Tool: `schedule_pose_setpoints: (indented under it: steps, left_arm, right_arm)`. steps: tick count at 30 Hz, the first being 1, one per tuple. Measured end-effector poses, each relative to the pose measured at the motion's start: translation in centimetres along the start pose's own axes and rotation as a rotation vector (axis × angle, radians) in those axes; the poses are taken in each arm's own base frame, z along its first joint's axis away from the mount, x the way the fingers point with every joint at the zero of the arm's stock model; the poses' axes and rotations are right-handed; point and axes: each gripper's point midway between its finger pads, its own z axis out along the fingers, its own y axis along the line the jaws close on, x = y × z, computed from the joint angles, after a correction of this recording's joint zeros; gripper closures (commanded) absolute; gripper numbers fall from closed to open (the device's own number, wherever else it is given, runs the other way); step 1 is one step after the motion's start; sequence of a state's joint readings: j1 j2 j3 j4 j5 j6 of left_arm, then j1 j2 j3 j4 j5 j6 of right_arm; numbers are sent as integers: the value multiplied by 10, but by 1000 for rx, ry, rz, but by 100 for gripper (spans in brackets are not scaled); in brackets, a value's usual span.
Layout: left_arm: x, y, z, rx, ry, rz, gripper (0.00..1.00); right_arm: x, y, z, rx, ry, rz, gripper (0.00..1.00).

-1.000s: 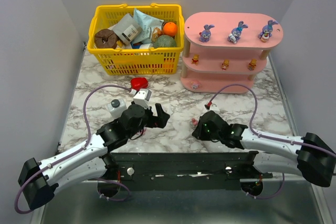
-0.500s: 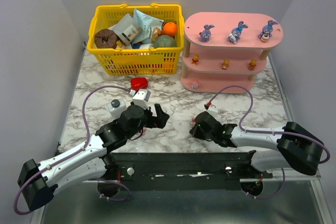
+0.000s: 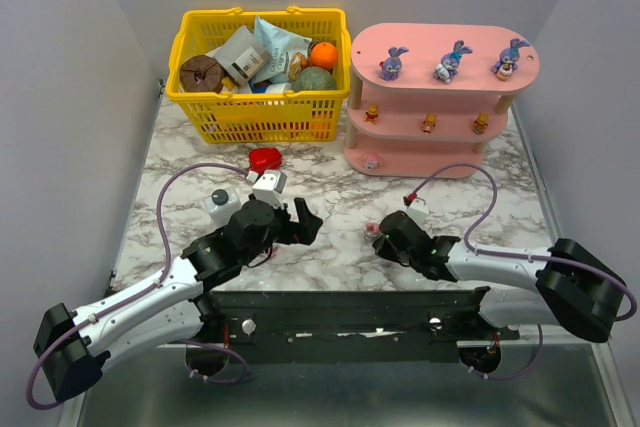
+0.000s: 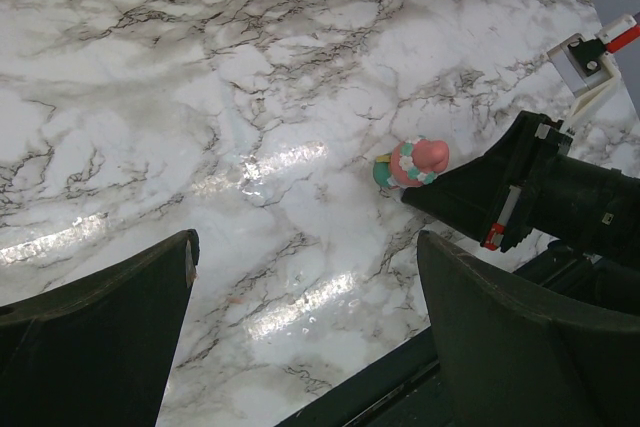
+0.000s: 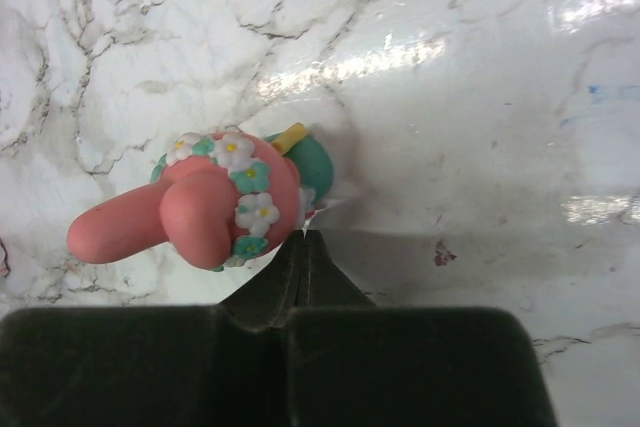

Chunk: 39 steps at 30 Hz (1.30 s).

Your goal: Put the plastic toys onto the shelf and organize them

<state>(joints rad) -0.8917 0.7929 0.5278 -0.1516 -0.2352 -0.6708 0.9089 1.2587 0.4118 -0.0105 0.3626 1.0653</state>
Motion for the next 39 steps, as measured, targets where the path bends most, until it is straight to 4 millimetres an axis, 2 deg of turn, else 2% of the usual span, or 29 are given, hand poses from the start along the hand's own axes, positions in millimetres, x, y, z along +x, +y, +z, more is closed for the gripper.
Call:
schedule_pose_setpoints:
  steps: [4,5,7,8,11,14,19,25,28,35,39]
  left_arm:
    - [0,0,0,0,0,0,1]
    - [0,0,0,0,0,0,1]
    - [0,0,0,0,0,0,1]
    - [0,0,0,0,0,0,1]
    - [0,0,0,1,-2,-1,1]
    - [-1,-1,-1,3,-5,-2,1]
    - [-1,-1,-1,3,-5,-2,1]
    - [-1,-1,-1,3,-5,-3,1]
    - [-1,-1,-1,3,-5,-2,1]
    - [-1,-1,-1,3,-5,-2,1]
    - [-1,-1,-1,3,-4,-2,1]
  right_arm:
    - [-2,-7,-4,5,-9,-35,91]
    - [-3,-8,-6,0,-9,-45,82]
    - [-4,-8,-12,-17,-12,-61,72]
    - [-4,-5,-17,-34,-15,-72,56]
    - [-2,6,-32,-107,-29,-117,34]
    - [-4,21,-47,-186,-53,-153,23]
    - [-10,17,-44,-151,-86,-199,19]
    - [-18,20,-22,-15,-102,-257,21]
    - [-22,20,-17,16,-123,-264,23]
    - [-29,19,-13,50,-155,-275,36]
    - [-28,20,-8,65,-150,-283,38]
